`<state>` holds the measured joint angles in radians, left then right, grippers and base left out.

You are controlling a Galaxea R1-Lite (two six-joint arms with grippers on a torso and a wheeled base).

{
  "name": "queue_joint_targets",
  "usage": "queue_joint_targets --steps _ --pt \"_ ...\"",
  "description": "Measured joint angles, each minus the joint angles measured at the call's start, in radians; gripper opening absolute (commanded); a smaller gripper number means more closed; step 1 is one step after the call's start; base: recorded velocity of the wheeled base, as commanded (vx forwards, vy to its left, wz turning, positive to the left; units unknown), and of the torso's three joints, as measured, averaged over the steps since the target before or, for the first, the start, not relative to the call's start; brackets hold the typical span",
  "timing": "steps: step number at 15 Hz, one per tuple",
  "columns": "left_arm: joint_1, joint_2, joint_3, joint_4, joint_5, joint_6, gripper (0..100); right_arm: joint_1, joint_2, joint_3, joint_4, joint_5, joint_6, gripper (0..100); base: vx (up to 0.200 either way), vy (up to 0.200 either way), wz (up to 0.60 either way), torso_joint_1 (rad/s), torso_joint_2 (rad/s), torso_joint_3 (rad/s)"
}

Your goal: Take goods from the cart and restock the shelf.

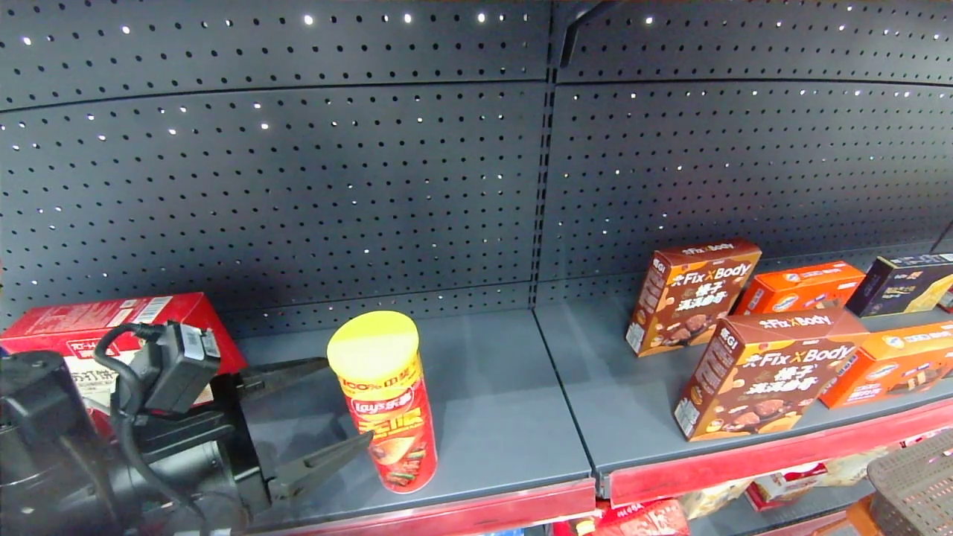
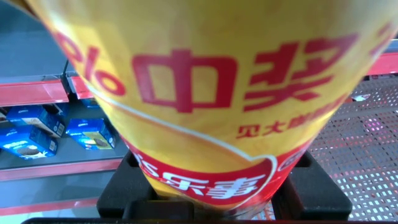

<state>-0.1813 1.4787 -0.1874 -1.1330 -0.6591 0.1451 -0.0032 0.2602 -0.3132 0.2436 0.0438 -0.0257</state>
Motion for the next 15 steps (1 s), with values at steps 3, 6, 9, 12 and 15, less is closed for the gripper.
queue_joint_targets --steps 3,6,9,12,15 --pt "0.003 -0.094 0.063 0.004 0.005 -0.018 100 0.000 0.000 0.000 0.000 0.000 0.000 0 0.000 0.000 0.00 0.000 0.00 0.000" --pt "0.027 -0.206 0.108 0.004 0.048 -0.053 100 0.000 0.000 0.001 0.000 -0.001 0.000 0 0.000 0.000 0.00 0.000 0.00 0.000" --pt "0.049 -0.292 0.123 0.006 0.155 -0.059 100 -0.001 0.000 0.001 0.000 -0.003 -0.001 0 0.000 0.000 0.00 0.000 0.00 0.000" --pt "0.051 -0.391 0.132 0.100 0.338 -0.058 100 -0.019 -0.001 0.001 0.002 -0.014 -0.001 0 0.000 0.000 0.00 0.000 0.00 0.000" --pt "0.047 -0.549 0.137 0.312 0.484 -0.058 100 -0.029 -0.011 0.010 0.002 -0.015 -0.001 0 0.000 0.000 0.00 0.000 0.00 0.000"
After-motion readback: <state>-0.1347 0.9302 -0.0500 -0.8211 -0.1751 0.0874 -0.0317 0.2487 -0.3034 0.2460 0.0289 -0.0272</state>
